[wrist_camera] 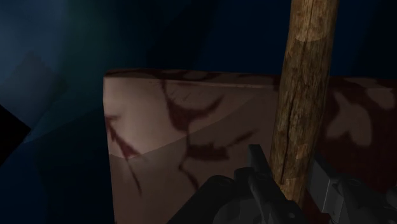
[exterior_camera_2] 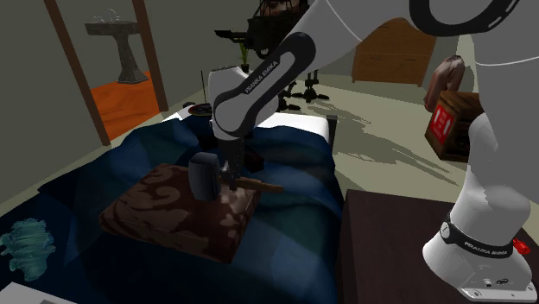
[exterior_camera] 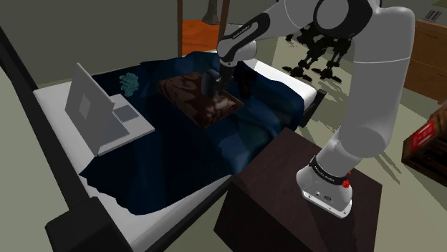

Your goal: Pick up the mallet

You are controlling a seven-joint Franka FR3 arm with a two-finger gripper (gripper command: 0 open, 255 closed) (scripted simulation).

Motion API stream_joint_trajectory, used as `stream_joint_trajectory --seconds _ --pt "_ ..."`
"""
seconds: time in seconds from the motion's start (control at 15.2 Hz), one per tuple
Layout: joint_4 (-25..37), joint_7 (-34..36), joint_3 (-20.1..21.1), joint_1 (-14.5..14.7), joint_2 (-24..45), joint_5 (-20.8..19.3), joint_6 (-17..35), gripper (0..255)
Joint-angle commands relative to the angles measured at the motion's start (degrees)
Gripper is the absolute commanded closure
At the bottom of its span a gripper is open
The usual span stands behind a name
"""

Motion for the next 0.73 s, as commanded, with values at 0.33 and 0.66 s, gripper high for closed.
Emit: stream_joint_trajectory --seconds 0.33,0.66 --pt "0.3 0.4 -0.3 0.2 -2.6 -0.6 -2.9 255" --pt "1.1 0.9 -0.6 0.4 -4.9 -1.2 -5.9 255"
